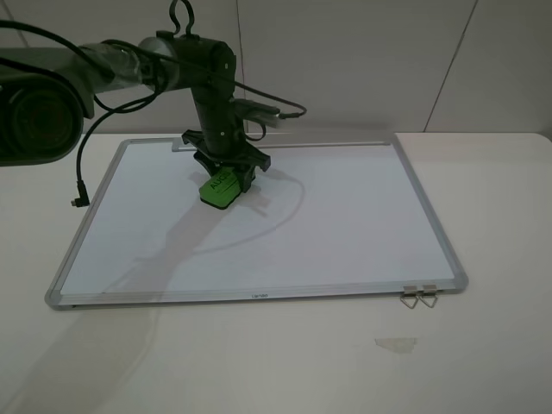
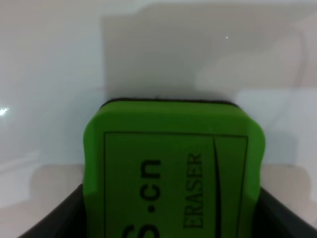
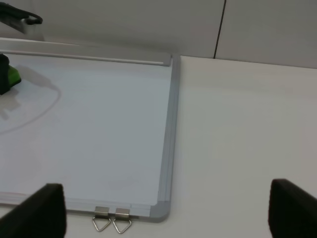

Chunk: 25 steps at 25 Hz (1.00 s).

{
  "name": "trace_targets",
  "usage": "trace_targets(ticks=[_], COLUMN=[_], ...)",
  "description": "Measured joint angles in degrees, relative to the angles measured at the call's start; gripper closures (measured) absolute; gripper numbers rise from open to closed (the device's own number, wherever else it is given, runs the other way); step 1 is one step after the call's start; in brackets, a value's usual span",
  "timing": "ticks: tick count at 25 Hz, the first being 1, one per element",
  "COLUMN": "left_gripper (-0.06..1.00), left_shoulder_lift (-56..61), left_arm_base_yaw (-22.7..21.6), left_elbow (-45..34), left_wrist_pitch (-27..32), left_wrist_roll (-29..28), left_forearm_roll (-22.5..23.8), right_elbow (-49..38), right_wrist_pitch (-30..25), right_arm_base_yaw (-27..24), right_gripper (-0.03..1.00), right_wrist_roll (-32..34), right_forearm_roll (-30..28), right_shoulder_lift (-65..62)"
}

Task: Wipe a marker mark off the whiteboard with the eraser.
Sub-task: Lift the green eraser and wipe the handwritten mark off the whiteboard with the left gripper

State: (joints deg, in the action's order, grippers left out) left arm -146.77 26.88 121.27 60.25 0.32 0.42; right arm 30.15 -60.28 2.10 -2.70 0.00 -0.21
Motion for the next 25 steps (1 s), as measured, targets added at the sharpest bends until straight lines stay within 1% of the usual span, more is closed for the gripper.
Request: trace_targets(ticks=[3, 8, 11, 17, 21, 25], left_gripper=[0.35, 0.35, 0.35, 0.35, 0.35, 0.35], left_shoulder_lift=[-0.1, 0.0, 0.0, -0.1, -0.2, -0.2], left_arm_base_yaw=[1.3, 5.6, 7.1, 6.3, 4.6, 1.9], left_elbow=[0.1, 0.1, 0.1, 0.1, 0.1, 0.1], left_wrist_pitch=[0.0, 0.1, 0.1, 0.1, 0.1, 0.5], left_wrist_roll=[0.5, 1.4, 1.8, 1.8, 1.9, 2.9], left_forearm_roll=[-1.2, -4.0, -4.5, -4.9, -1.1, -0.9], right_elbow=[0.0, 0.0, 0.0, 0.0, 0.0, 0.0], right_wrist_pitch=[0.0, 0.0, 0.0, 0.0, 0.0, 0.0], right_arm_base_yaw=[0.0, 0.0, 0.0, 0.0, 0.0, 0.0], right_gripper=[0.15, 0.15, 0.15, 0.15, 0.15, 0.15], right_wrist_roll=[0.0, 0.0, 0.0, 0.0, 0.0, 0.0], right_forearm_roll=[0.0, 0.0, 0.0, 0.0, 0.0, 0.0], right_shoulder_lift=[0.0, 0.0, 0.0, 0.0, 0.0, 0.0])
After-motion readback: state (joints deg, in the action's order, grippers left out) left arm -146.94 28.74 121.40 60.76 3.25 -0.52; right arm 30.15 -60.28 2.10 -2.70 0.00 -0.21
